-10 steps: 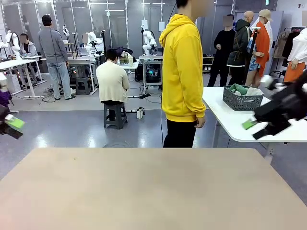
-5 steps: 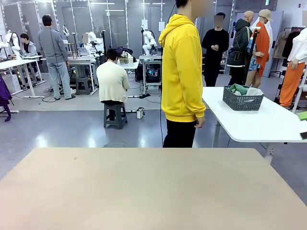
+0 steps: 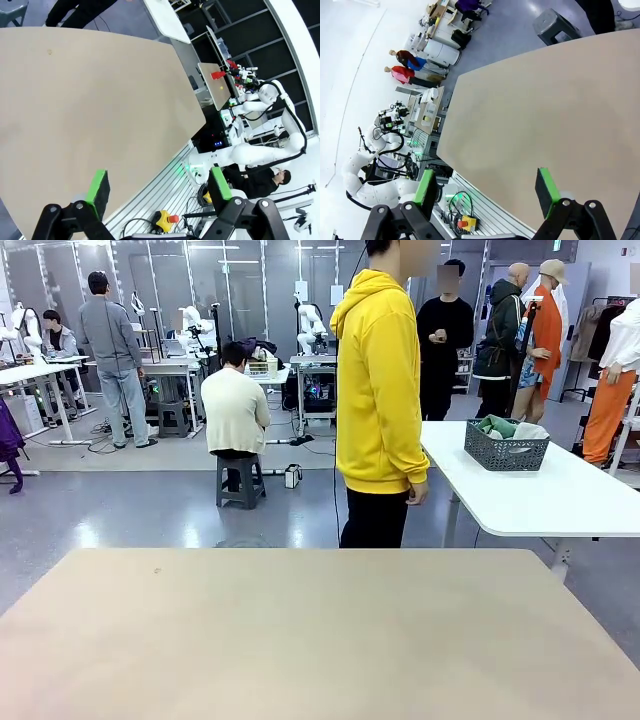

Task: Fold the towels and place them in the basket.
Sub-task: When a person lays out a Towel with hook on the table, fold it in half twice.

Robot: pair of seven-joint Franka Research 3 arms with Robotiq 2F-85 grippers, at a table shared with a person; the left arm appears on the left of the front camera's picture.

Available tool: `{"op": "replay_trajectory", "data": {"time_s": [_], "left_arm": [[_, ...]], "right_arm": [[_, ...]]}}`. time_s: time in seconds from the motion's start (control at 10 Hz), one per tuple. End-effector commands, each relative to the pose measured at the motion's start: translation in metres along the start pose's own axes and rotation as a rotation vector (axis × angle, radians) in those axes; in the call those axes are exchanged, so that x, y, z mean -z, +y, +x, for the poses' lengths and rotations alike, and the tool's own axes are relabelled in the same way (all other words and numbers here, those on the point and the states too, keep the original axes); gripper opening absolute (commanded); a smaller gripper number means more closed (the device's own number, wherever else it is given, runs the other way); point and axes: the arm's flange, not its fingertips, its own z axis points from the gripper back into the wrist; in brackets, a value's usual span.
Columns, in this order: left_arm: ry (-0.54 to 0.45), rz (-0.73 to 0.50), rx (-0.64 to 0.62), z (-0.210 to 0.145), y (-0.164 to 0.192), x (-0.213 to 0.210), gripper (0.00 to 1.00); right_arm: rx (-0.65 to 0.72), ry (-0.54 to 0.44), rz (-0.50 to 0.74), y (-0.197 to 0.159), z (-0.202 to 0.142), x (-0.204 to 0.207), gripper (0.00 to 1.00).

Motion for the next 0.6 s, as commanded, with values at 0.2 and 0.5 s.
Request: {"op": "replay_trajectory", "data": {"time_s": [0.2, 0.5], "left_arm": [[0.003, 0.000, -0.005, -0.0014, 0.0023, -0.0003, 1.00], [0.003, 0.000, -0.005, -0.0014, 0.0023, -0.0003, 1.00]], "right_arm": [[0.002, 0.002, 0.002, -0.0001, 0.0001, 0.0007, 1.00], [0.002, 0.002, 0.002, -0.0001, 0.0001, 0.0007, 1.00]]}}
